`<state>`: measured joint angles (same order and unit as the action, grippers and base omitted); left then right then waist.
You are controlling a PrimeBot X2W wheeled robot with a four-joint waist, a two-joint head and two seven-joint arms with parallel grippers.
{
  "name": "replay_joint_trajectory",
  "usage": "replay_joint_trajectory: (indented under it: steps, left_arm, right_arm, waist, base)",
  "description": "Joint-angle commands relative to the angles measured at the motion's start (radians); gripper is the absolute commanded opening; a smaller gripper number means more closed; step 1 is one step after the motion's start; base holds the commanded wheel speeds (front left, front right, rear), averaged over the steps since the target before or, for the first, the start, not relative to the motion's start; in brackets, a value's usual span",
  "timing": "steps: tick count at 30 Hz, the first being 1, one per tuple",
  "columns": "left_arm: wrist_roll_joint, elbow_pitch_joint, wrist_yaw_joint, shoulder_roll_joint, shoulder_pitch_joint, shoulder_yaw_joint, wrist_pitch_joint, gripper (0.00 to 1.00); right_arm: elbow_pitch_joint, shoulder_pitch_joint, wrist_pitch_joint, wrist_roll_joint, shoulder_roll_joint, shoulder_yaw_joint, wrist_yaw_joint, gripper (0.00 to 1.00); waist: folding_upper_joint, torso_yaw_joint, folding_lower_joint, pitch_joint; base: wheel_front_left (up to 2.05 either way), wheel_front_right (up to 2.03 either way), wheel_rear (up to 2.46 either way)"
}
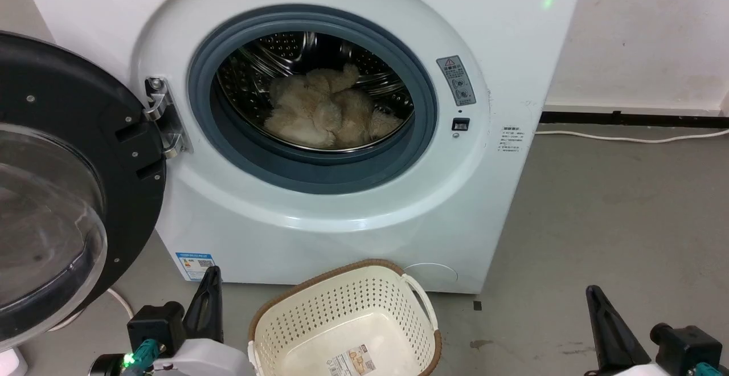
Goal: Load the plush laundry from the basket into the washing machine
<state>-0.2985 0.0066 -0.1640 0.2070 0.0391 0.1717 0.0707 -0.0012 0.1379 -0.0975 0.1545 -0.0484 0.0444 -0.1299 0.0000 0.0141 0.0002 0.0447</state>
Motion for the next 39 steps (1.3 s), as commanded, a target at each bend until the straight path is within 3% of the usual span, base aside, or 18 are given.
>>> replay_joint_trajectory:
  steps: [1,39]
  left_arm:
    - [0.013,-0.002,0.006,-0.004,-0.011,-0.009,-0.003,0.00]
    - [0.143,-0.004,0.078,-0.074,-0.024,-0.083,-0.034,0.00]
  right_arm:
    - [0.000,-0.015,0.004,-0.012,-0.001,-0.003,0.000,0.00]
    - [0.000,-0.071,0.047,-0.077,-0.001,-0.022,0.000,0.00]
  waist:
    - [0.0000,0.000,-0.0001,-0.001]
    - [0.0000,-0.007,-0.0002,-0.021]
  base:
    - [0.00,0.00,0.00]
    - [0.00,0.00,0.00]
